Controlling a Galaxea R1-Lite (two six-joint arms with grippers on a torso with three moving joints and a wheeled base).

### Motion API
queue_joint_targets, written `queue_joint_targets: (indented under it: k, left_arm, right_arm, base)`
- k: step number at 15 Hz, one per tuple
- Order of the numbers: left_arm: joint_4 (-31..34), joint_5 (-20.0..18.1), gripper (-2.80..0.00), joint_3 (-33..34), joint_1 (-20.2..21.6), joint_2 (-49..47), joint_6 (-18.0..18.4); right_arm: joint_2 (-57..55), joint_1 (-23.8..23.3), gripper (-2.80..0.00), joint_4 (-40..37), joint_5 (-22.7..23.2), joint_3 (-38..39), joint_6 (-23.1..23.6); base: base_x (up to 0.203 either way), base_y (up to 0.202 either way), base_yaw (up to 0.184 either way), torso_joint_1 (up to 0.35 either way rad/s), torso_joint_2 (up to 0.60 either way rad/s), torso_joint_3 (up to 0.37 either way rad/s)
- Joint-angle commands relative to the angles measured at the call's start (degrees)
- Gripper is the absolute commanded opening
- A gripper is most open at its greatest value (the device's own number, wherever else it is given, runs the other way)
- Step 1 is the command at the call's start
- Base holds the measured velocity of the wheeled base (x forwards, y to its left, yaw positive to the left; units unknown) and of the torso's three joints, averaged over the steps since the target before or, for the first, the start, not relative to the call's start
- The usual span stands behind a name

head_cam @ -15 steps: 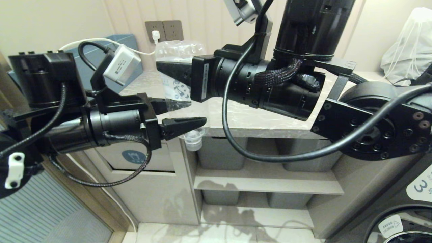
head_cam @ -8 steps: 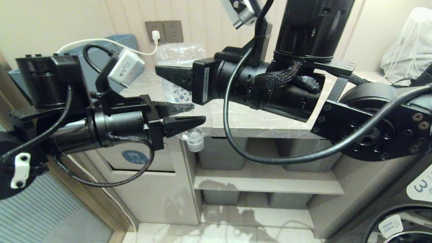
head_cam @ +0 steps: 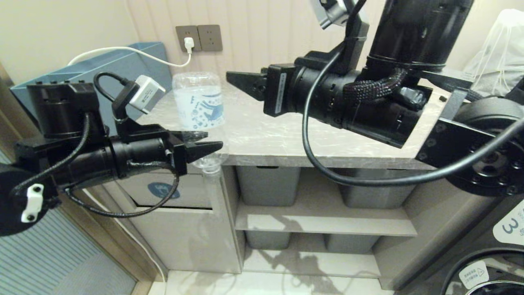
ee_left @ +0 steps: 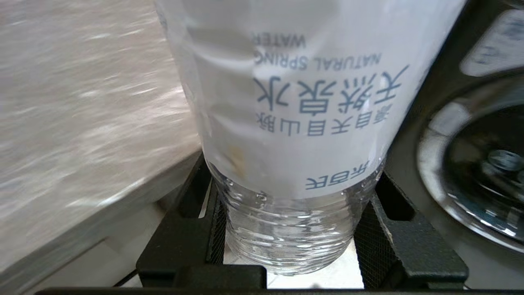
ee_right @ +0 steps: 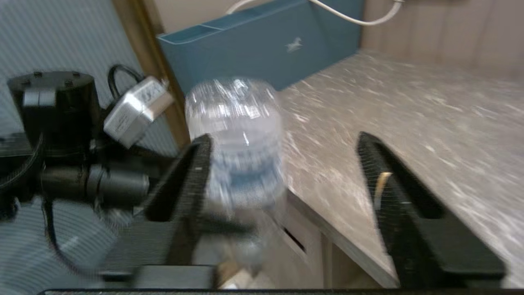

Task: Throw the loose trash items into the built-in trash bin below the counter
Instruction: Hand it to the other hand, then put the garbage in the trash can

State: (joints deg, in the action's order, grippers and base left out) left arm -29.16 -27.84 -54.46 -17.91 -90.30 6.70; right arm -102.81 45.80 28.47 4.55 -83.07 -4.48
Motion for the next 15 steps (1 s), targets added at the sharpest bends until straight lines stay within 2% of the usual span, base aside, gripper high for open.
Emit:
queue_joint_targets:
  k: [1, 4, 6, 8, 10, 13, 15]
  left_arm:
    - [-0.3, 0.6, -2.8, -0.1, 3.0, 0.5, 0.0]
    - [-0.3, 2.5, -2.8, 0.3, 6.0, 6.1, 0.1]
    - [-0.3, 6.5, -2.8, 1.7, 6.9, 11.2, 0.1]
    - [-0.3, 10.8, -2.8, 4.3, 7.1, 15.6, 0.0]
    - [-0.3, 13.8, -2.8, 8.1, 7.2, 19.8, 0.1]
    - [-0.3, 18.0, -2.8, 17.5, 7.2, 27.1, 0.2]
    - [-0.2, 19.8, -2.8, 23.7, 7.4, 31.7, -0.1]
  right_arm:
    - [3.1, -2.7, -2.8, 2.0, -0.9, 6.2, 0.2]
    - [9.3, -11.2, -2.8, 7.6, -3.9, 16.6, 1.8]
    - [16.1, -17.6, -2.8, 8.3, -4.4, 21.5, 2.8]
    - [24.3, -27.0, -2.8, 8.5, -4.5, 28.0, 4.1]
    - [35.4, -33.9, -2.8, 8.5, -4.3, 38.2, 7.3]
    - [61.3, -37.9, -2.8, 6.0, -3.3, 59.2, 12.2]
    - [78.0, -40.0, -2.8, -0.3, -2.7, 68.9, 13.7]
  base:
    - [0.0, 0.0, 0.0, 0.0, 0.0, 0.0]
    - [0.0, 0.0, 0.0, 0.0, 0.0, 0.0]
    - [0.0, 0.0, 0.0, 0.0, 0.0, 0.0]
    - [0.0, 0.0, 0.0, 0.0, 0.0, 0.0]
    - [0.0, 0.0, 0.0, 0.0, 0.0, 0.0]
    - [0.0, 0.0, 0.0, 0.0, 0.0, 0.0]
    - [0.0, 0.0, 0.0, 0.0, 0.0, 0.0]
